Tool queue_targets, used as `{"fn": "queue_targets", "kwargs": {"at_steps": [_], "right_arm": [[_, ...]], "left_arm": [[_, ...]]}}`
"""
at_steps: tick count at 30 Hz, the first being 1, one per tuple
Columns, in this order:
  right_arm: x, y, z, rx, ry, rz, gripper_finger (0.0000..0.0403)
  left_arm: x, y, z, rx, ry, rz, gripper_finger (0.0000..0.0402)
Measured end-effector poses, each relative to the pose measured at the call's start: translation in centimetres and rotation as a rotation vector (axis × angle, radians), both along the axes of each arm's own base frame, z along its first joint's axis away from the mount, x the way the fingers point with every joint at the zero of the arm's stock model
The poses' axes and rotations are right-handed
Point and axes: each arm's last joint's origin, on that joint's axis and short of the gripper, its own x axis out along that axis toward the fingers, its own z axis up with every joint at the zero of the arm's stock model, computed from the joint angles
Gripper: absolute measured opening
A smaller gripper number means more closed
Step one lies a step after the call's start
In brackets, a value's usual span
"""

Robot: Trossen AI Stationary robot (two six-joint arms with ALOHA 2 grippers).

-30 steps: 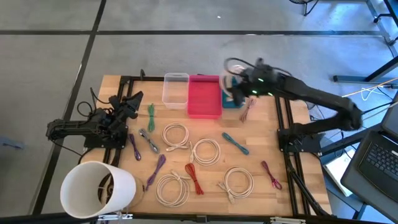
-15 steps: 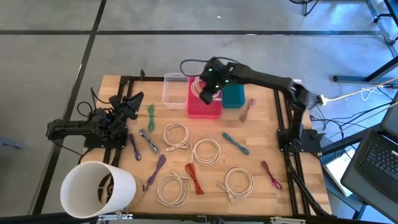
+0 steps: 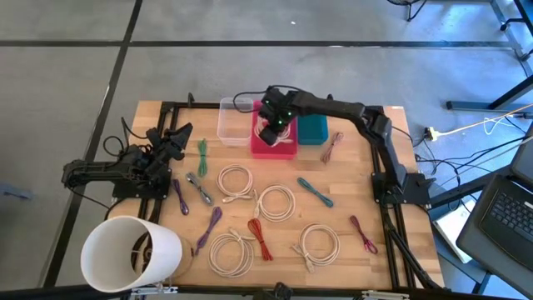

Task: Pick & Place USB Port
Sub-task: Put the white USB cable into the red bin

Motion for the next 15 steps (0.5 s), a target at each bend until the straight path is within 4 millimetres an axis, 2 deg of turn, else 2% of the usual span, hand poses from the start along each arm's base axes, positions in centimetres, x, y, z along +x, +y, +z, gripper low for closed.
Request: {"fn": "queue_targets", "kwargs": {"at_steps": [10,15], "right_arm": [[0.2,-1.6,-2.7,-0.048,0.042,-0.017,0.0015],[-0.1,-2.6,-2.8,-0.065,0.029,-0.043,0.0034]], "left_arm": [[0.0,0.0,0.0,0.000,0.000,0.000,0.0143],[0.0,0.0,0.0,0.000,0.000,0.000,0.0143]]}}
